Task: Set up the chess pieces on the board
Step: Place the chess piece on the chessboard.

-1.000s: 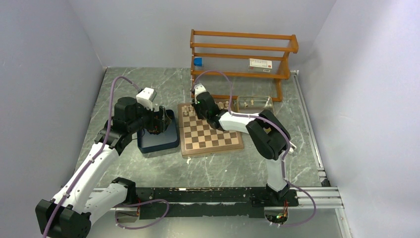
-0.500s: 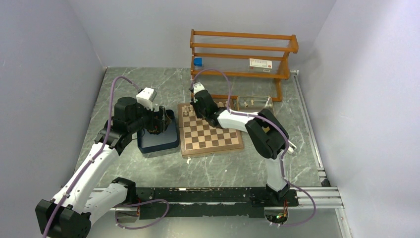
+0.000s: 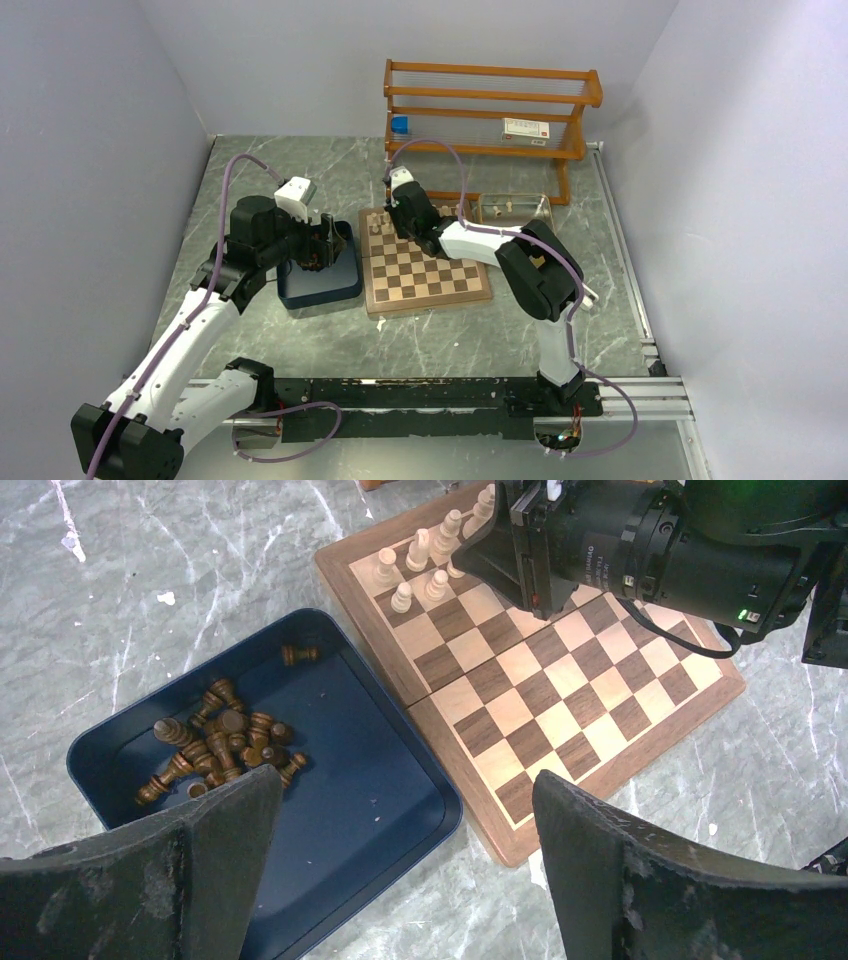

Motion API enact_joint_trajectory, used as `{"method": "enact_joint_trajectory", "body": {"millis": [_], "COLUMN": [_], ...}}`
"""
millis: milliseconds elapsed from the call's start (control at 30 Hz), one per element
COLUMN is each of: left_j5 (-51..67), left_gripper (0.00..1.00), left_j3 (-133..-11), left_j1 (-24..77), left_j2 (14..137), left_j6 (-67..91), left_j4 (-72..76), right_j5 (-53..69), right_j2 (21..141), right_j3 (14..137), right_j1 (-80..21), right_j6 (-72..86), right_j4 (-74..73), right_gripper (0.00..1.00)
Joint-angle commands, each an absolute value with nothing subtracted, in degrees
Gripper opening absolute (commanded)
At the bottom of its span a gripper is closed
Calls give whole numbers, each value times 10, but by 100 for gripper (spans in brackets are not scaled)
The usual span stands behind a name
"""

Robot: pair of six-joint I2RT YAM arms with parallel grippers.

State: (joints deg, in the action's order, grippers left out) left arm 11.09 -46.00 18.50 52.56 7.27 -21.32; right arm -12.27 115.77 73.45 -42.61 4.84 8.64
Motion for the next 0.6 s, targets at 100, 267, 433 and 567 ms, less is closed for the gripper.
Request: {"method": "enact_joint_trajectory", "body": {"millis": [100, 267, 433, 567], "left_j5": [107, 110, 113, 113], "left_gripper": [100, 100, 100, 100], "left_j3": [-468, -468, -467, -467], "left_j1": [190, 191, 191, 191], "left_j2": [518, 519, 519, 519], "left_j6": [67, 67, 67, 67], "left_j4": [-215, -214, -213, -212], "right_j5": [-133, -137, -138, -135], "right_j2": [1147, 1145, 1144, 1140], "right_j3": [732, 733, 733, 730], "right_j1": [-430, -430, -430, -430], "right_j6": [52, 51, 53, 52], "right_j4": [48, 37, 31, 33], "right_gripper": [8, 7, 7, 7]}}
